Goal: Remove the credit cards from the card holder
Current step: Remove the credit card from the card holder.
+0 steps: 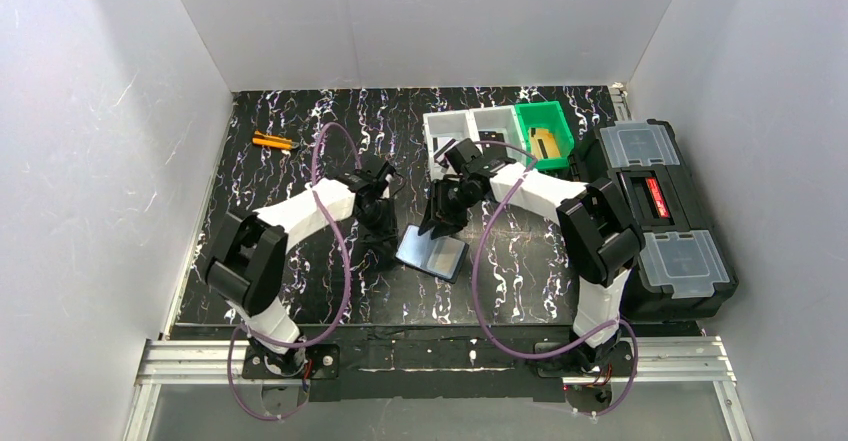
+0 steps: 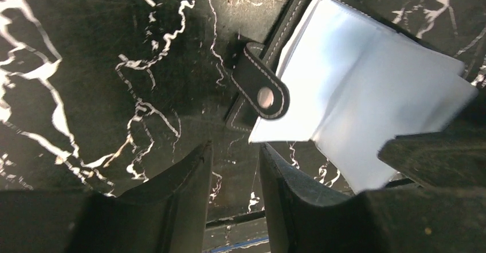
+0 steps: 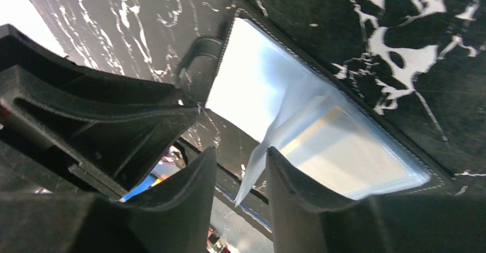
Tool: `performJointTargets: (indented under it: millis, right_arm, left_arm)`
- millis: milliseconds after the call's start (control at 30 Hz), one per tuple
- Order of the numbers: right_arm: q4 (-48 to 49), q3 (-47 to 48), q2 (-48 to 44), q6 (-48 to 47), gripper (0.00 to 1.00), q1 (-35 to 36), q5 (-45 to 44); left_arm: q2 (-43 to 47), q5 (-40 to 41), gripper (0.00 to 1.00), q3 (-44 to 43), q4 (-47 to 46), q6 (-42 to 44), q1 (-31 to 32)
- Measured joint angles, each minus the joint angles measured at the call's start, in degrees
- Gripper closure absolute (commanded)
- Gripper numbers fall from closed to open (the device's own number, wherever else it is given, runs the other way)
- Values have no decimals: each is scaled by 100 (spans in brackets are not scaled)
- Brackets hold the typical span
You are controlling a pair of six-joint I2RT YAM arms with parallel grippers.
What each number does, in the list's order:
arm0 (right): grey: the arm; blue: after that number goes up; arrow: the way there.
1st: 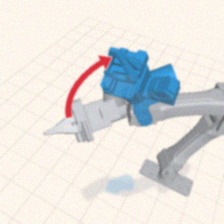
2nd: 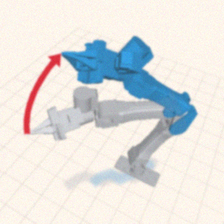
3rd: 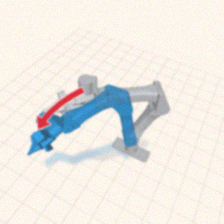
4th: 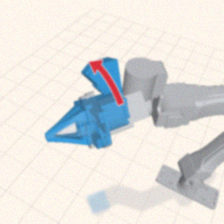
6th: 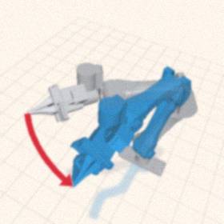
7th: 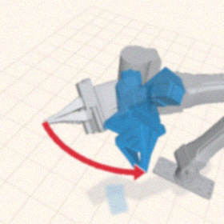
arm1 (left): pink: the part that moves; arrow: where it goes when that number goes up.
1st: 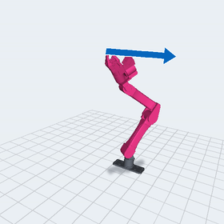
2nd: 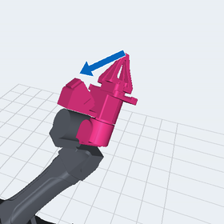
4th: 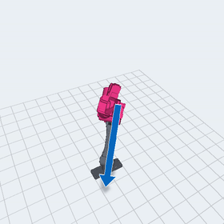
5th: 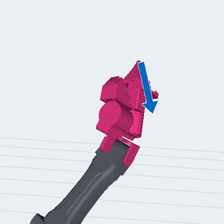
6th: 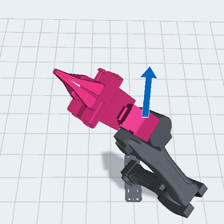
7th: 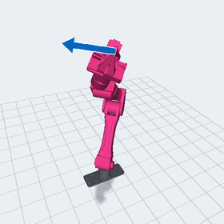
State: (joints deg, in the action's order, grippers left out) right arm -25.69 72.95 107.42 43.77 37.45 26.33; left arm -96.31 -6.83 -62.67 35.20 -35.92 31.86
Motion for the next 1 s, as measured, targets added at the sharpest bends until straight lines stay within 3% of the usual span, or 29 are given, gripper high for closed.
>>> performJointTargets:
  millis: [333, 667, 833, 1000]
  right_arm:
    - [293, 525, 612, 474, 53, 214, 92]
    - [365, 625, 1010, 649, 52, 254, 28]
    - [173, 535, 516, 535, 51, 170, -313]
    - [166, -107, -721, 522, 51, -133, -658]
  left_arm:
    - [1276, 168, 65, 114, 378, 111, -267]
    - [1375, 4, 60, -81, 671, 264, -273]
    - [874, -105, 59, -612, 660, 374, -273]
    - [61, -201, 59, -1224, 560, 651, -236]
